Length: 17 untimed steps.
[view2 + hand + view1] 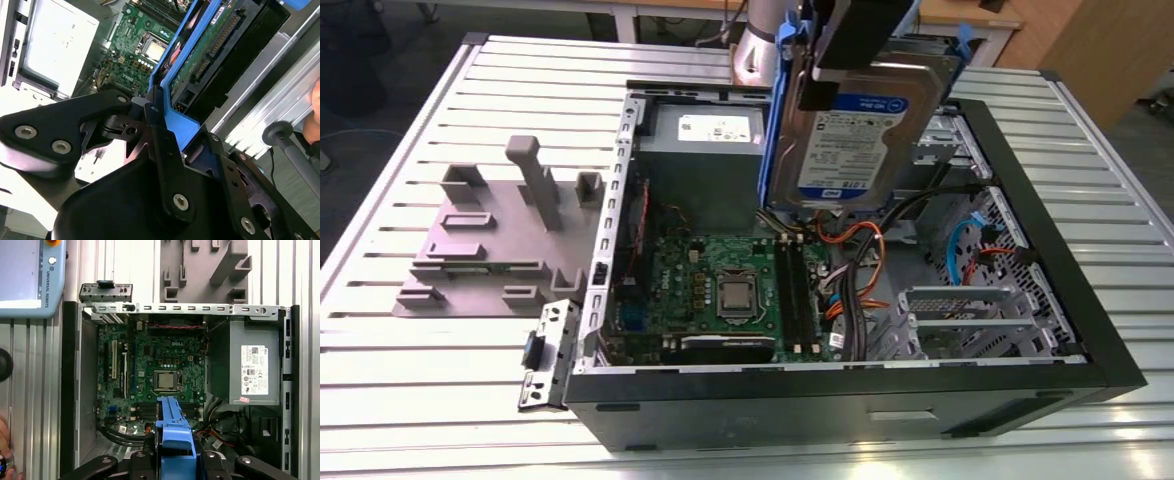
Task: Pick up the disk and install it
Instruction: 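Insert the disk into the insertion slot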
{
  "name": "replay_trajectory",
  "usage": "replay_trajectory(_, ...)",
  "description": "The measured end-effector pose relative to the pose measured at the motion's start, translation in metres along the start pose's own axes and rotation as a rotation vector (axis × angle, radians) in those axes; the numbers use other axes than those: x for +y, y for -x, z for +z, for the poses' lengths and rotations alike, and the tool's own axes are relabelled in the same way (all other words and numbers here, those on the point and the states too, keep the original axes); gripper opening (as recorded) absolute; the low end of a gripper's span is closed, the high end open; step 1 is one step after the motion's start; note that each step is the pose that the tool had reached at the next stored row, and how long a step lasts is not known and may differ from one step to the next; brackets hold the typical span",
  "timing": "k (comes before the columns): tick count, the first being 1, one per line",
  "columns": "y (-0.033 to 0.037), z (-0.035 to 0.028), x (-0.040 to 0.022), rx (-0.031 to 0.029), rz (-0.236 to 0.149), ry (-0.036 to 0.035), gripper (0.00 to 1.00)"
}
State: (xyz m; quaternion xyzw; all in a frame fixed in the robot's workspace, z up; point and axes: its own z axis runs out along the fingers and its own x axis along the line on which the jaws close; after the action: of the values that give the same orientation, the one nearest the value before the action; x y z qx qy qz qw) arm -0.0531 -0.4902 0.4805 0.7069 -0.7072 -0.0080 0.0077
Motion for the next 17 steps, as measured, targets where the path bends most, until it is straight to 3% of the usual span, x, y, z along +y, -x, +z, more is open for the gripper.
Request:
replay_trajectory(12,-0.0195,0.0005,-0.0004,0.0003,0.000,0.0000,0.37)
replay_trajectory(17,-0.0214,0.0010,-0.0051,0.0002,0.000,0.0000,0.37)
